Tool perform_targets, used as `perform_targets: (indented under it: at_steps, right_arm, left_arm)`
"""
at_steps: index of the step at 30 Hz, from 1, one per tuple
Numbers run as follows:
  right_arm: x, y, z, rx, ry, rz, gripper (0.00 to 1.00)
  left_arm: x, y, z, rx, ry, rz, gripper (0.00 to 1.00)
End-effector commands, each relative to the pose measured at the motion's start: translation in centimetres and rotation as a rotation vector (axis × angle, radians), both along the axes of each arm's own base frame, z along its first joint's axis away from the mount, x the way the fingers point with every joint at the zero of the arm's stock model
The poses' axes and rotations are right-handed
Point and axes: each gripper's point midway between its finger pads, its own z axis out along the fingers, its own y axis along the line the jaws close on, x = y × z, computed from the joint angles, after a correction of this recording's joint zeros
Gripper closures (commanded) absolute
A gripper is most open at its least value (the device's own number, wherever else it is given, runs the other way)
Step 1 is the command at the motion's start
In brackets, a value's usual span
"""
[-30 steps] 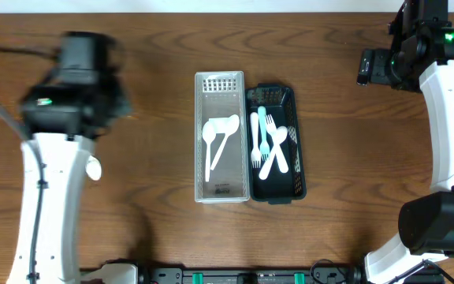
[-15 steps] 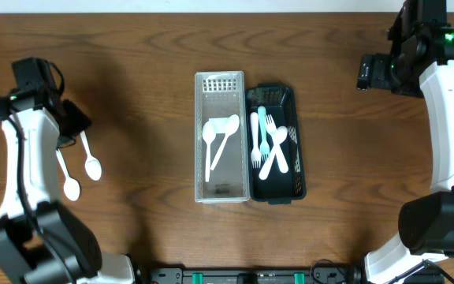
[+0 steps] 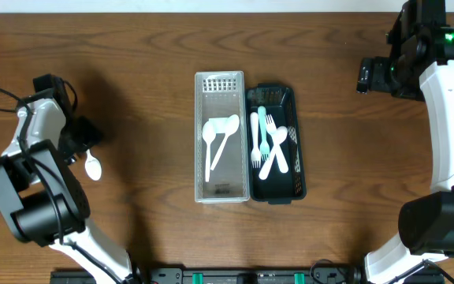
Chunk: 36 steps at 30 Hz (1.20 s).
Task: Pack container
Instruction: 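Move the left gripper to a remaining white spoon and grasp it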
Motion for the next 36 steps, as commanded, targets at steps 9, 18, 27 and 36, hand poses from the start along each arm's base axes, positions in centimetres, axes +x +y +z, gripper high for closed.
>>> perform_targets:
  at_steps: [9,18,27,36]
  right_arm:
    - [-0.1,-0.4,-0.3,-0.011,0.017,0.006,0.06]
    - [-0.2,-0.4,-0.3,-0.010,0.018,0.006,0.06]
    - [-0.2,-0.4,-0.4,-0.010,0.020,0.006,0.06]
    - [-0.3,-0.4,-0.4,-0.010,0.024,0.006,0.06]
  left_arm:
    - [-0.2,-0.4,-2.9,-0.053,0.046,-0.083,0.32]
    - [-0.4,-0.6,-3.0,-0.058,0.058,-0.083,0.39]
    - [-0.8,-0.7,-3.0,-0.064,0.073,-0.082,0.64]
    - [-1.0,-0.8,-3.0,-0.066,0.078,-0.082,0.86]
